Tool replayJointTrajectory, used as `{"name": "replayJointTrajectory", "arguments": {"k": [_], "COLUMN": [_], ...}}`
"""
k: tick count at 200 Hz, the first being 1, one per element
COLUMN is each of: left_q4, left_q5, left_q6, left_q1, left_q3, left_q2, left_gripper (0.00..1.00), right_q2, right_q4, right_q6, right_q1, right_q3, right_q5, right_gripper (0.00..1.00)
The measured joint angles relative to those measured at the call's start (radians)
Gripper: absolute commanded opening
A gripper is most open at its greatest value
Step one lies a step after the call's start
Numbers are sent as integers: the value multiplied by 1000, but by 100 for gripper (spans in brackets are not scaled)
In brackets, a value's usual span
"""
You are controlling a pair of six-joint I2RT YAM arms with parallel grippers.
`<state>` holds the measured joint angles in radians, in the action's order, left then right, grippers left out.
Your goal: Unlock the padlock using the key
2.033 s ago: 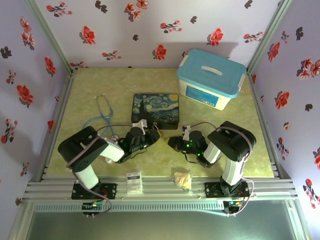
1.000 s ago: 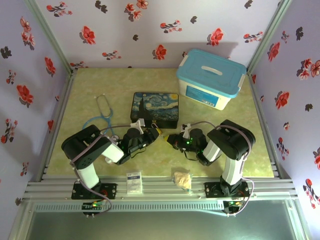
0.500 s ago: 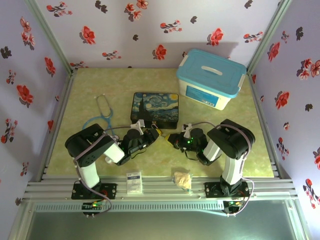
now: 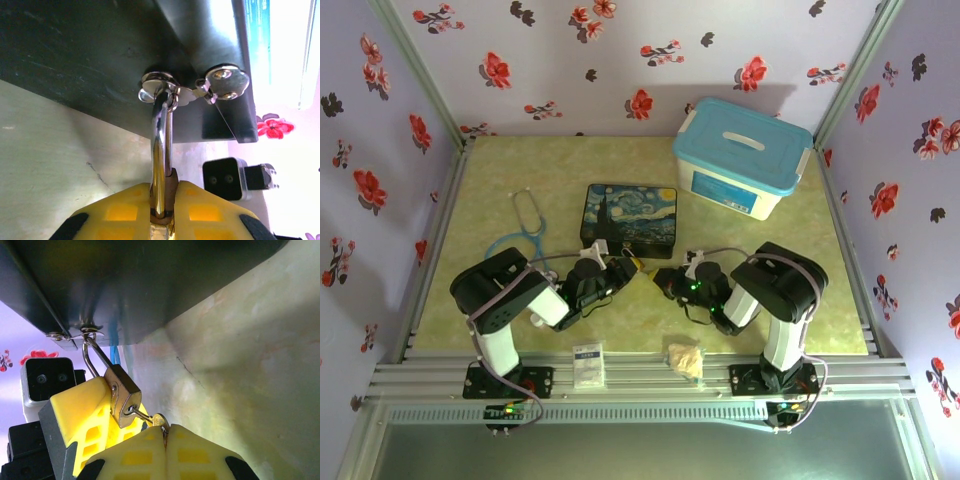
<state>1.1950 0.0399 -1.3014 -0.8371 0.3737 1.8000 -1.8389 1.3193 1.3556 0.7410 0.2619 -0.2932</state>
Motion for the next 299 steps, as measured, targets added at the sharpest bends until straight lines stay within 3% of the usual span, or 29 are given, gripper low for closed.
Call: {"name": "replayJointTrajectory", "arguments": {"k": [69, 141, 193, 299], "left_q4": [1, 10, 14, 24], "left_q5": [-29, -77, -61, -20], "left_q6": [-7, -14, -29, -29], "left_q1": [0, 1, 0, -2], "left_q3": [0, 0, 11, 10], "left_q2": [1, 1, 1, 1], "left_gripper": [0, 0, 0, 0], "right_q2": [5, 5, -5, 23], "right_q4": [-4, -37, -37, -30], "right_q6": [18, 34, 12, -40], "right_q1": [53, 64, 60, -45], "right_q3": [8, 44, 48, 15], "right_q5": [100, 102, 32, -138], "right_gripper": [0, 0, 0, 0]}}
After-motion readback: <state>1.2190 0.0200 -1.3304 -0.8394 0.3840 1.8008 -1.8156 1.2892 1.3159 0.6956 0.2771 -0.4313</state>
